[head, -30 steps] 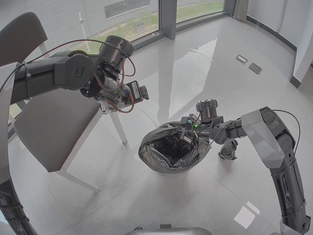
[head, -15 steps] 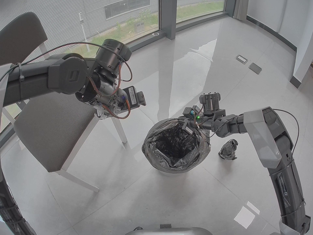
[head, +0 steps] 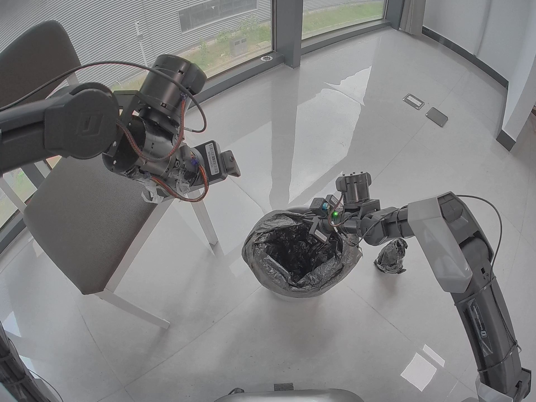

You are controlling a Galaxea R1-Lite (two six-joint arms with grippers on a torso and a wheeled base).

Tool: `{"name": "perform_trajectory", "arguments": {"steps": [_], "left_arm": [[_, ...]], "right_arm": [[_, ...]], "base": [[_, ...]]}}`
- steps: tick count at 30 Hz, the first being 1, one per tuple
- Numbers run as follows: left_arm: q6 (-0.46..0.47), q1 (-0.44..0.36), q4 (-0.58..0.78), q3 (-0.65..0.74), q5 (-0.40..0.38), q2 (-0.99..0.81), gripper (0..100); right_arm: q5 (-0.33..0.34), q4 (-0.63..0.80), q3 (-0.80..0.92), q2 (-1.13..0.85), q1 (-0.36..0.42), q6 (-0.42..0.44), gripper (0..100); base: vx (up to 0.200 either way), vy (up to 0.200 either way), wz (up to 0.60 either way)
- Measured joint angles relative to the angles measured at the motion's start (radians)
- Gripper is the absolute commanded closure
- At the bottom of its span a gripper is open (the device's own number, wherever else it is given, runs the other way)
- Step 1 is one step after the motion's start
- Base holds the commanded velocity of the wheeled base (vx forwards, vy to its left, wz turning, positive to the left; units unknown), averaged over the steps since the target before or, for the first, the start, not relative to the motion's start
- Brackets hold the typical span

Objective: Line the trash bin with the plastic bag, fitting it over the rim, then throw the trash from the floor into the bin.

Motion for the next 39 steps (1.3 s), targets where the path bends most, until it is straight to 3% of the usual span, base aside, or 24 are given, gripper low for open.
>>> {"name": "perform_trajectory", "arguments": {"steps": [25,26,39], "left_arm": [[0.0,-0.009,-0.01,0.04,0.0,-0.059,0],[0.0,-0.009,-0.013,0.041,0.0,-0.06,0],[0.0,-0.008,-0.019,0.058,0.0,-0.082,0]], "right_arm": [[0.002,0.0,0.0,-0.092,-0.036,-0.084,100],[0.001,0.001,0.0,-0.091,-0.041,-0.089,0],[0.003,0.017,0.001,-0.115,-0.079,-0.108,0]], "base": [[0.0,0.0,0.0],[0.0,0.0,0.0],[0.0,0.0,0.0]]}}
